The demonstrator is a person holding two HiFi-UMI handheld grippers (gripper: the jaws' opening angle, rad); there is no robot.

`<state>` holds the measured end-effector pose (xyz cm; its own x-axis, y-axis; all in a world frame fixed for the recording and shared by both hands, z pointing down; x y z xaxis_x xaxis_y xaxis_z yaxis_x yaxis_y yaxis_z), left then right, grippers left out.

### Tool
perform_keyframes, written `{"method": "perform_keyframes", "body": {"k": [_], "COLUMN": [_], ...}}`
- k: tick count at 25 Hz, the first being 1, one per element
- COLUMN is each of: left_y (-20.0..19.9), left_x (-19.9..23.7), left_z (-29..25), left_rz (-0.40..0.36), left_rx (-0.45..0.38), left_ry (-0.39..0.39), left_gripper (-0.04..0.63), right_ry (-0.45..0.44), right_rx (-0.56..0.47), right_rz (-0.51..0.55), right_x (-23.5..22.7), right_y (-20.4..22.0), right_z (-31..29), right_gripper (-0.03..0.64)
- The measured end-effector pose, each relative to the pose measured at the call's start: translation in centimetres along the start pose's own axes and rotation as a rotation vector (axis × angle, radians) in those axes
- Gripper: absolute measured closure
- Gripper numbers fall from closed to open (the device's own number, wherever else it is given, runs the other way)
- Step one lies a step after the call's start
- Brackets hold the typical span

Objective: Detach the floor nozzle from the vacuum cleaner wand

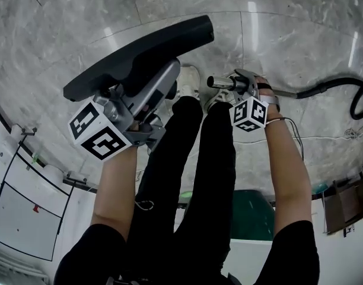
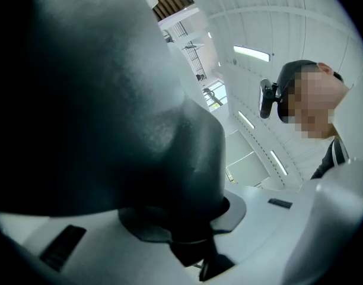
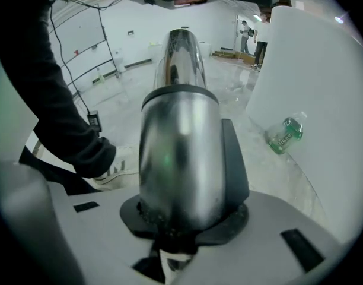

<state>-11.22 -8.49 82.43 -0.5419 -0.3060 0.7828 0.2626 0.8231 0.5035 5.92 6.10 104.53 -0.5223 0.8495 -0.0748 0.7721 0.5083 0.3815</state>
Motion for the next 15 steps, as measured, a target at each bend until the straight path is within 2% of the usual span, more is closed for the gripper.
{"method": "perform_keyframes", "body": {"k": [4, 6, 9, 12, 15], "left_y": [2.1, 2.8, 2.7, 2.9, 3.4], "left_x": [2.6, 4.0, 5.7, 7.3, 8.2], "left_z": [0.2, 0.5, 0.5, 0.6, 0.6], "left_rz": [-0.025, 0.031, 0.094, 0.073, 0.012], "left_rx": [0.062, 0.072, 0.039, 0.054, 0.119], "left_ry": [-0.023, -0.024, -0.017, -0.039, -0.065], "left_gripper": [0.482, 0.482, 0.482, 0.482, 0.482], "right_ry": [0.042, 0.041, 0.032, 0.032, 0.051], "right_rx": [0.073, 0.125, 0.196, 0.236, 0.253], "right_rz": [-0.003, 0.002, 0.017, 0.025, 0.017], "right_x": [-2.0, -2.1, -2.0, -1.5, -1.4], "right_y": [-0.3, 0.4, 1.9, 3.0, 3.4], "right_z": [-6.9, -10.0, -13.5, -15.9, -17.1], "right_gripper": [0.518, 0.518, 0.518, 0.518, 0.517]}}
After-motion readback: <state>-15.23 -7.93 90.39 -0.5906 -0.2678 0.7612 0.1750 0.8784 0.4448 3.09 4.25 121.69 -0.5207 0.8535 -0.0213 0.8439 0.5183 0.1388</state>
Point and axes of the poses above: the fingertips, and each gripper's own axes: z backward along the fingers, x to its left, y out of its underside, the point moved 4 cm from there along z, backward along the fingers, and after that the axes turned 7 degrees about -z, right-handed, at the moved point
